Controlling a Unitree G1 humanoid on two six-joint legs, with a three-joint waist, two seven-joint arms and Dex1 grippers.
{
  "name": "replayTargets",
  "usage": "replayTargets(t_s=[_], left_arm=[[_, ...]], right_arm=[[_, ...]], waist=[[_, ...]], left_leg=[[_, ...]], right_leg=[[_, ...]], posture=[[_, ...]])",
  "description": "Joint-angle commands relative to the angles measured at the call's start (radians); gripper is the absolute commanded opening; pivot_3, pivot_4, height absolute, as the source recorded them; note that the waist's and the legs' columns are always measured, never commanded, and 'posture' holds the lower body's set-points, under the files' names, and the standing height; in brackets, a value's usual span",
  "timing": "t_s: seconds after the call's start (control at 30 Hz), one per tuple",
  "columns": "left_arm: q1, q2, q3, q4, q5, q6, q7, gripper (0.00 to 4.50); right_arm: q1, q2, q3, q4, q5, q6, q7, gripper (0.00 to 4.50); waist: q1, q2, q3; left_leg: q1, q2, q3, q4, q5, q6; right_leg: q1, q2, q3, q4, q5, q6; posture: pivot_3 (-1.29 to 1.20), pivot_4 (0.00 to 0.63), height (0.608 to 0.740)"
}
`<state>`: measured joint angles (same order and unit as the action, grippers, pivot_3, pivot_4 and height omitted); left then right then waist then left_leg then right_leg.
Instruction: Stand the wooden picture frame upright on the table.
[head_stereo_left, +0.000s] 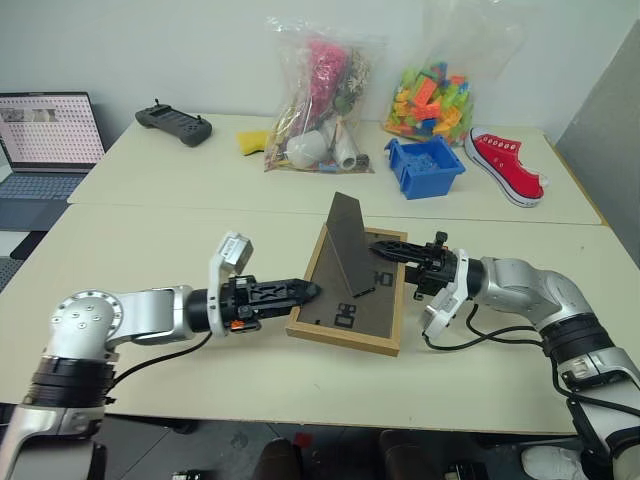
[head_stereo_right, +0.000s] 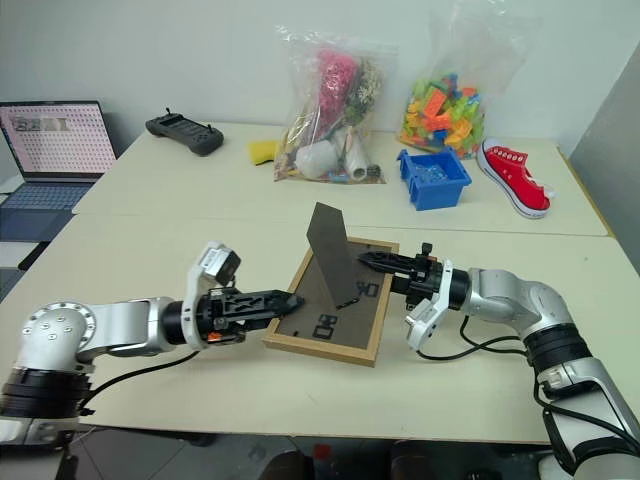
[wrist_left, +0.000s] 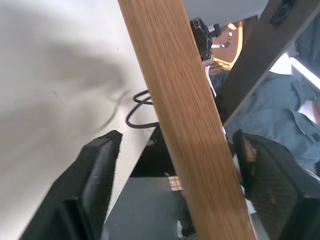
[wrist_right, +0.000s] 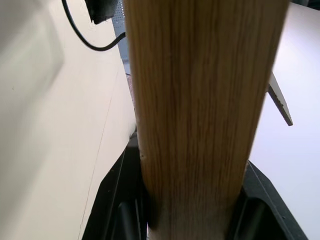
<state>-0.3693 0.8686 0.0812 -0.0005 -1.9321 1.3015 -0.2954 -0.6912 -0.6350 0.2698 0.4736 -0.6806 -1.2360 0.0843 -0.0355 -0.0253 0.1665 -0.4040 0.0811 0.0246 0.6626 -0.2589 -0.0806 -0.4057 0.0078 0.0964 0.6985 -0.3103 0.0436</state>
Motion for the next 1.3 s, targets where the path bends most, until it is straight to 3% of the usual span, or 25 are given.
replayTargets(t_s=[0.03,0.1,0.2,0.33,0.5,0.6,0.8,1.03,1.17,1.3], left_arm=[[0.094,0.055,0.13,-0.098,0.017,-0.05,0.0,4.5],[0.16,0.071,0.201,-0.154,0.038,-0.095,0.032,4.5],[0.231,0.086,0.243,-0.331,0.272,-0.168,0.05,4.5],[0.305,0.054,0.256,-0.497,0.553,-0.321,0.029,4.5],[0.349,0.034,0.214,-0.562,0.826,-0.463,-0.01,4.5],[0.355,0.011,0.192,-0.557,0.913,-0.511,-0.041,4.5],[0.339,-0.007,0.177,-0.519,1.004,-0.541,-0.115,4.5],[0.283,-0.01,0.165,-0.447,1.061,-0.54,-0.195,4.5],[0.241,-0.012,0.151,-0.403,1.09,-0.541,-0.237,4.5],[0.149,0.026,0.142,-0.309,1.107,-0.523,-0.33,4.5]], right_arm=[[-0.055,0.008,0.03,0.057,0.169,-0.012,0.043,1.34],[-0.073,0.04,0.077,0.104,0.311,0.054,0.152,1.34],[-0.07,0.103,0.142,0.114,0.617,0.247,0.426,1.34],[-0.095,0.262,0.082,0.079,0.967,0.84,0.755,1.34],[-0.193,0.382,-0.018,0.158,1.173,1.366,0.912,1.34],[-0.247,0.439,-0.063,0.287,1.162,1.441,0.936,1.34],[-0.262,0.492,-0.118,0.453,1.081,1.396,0.945,3.02],[-0.132,0.44,-0.107,0.303,0.993,1.324,0.988,4.42],[-0.051,0.38,-0.107,0.161,0.956,1.331,0.979,4.42],[0.073,0.217,-0.136,-0.149,0.939,1.431,0.961,4.42]], waist=[[-0.001,0.0,0.0],[-0.011,0.0,0.0],[-0.018,-0.001,0.0],[-0.019,0.0,0.0],[-0.014,0.0,0.001],[-0.013,0.0,0.001],[-0.013,0.0,0.001],[-0.015,0.0,0.001],[-0.015,0.0,0.001],[-0.006,0.0,0.001]], left_leg=[[0.0,0.0,0.0,0.0,0.0,0.0],[0.001,0.001,0.001,0.0,0.0,0.0],[0.003,0.001,0.001,-0.001,-0.002,0.003],[0.003,0.002,0.0,-0.001,-0.001,0.002],[0.003,0.002,0.001,-0.001,0.0,0.0],[0.003,0.001,0.002,-0.002,-0.002,0.003],[0.002,0.001,0.003,-0.002,-0.003,0.005],[0.002,0.002,0.003,-0.002,-0.003,0.005],[0.002,0.002,0.002,-0.002,-0.003,0.005],[0.001,0.002,0.002,-0.002,-0.003,0.005]], right_leg=[[0.0,0.0,0.0,0.0,0.0,0.0],[0.001,0.0,0.001,0.0,0.0,0.0],[0.002,0.0,0.0,0.0,0.0,0.0],[0.003,0.0,-0.001,0.0,0.0,0.0],[0.003,0.001,0.0,0.0,0.0,-0.001],[0.002,0.001,0.0,0.0,0.0,-0.001],[0.001,0.001,0.0,-0.001,0.0,-0.001],[0.001,0.002,0.0,-0.001,0.0,0.0],[0.001,0.002,0.0,0.0,0.0,0.0],[0.001,0.002,-0.001,-0.001,0.0,0.0]], posture=[[0.0,0.15,0.74],[0.0,0.15,0.74],[0.0,0.15,0.74],[0.0,0.15,0.74],[0.0,0.15,0.74],[0.0,0.15,0.74],[0.0,0.15,0.74],[0.0,0.15,0.74],[0.0,0.15,0.74],[0.0,0.15,0.74]])
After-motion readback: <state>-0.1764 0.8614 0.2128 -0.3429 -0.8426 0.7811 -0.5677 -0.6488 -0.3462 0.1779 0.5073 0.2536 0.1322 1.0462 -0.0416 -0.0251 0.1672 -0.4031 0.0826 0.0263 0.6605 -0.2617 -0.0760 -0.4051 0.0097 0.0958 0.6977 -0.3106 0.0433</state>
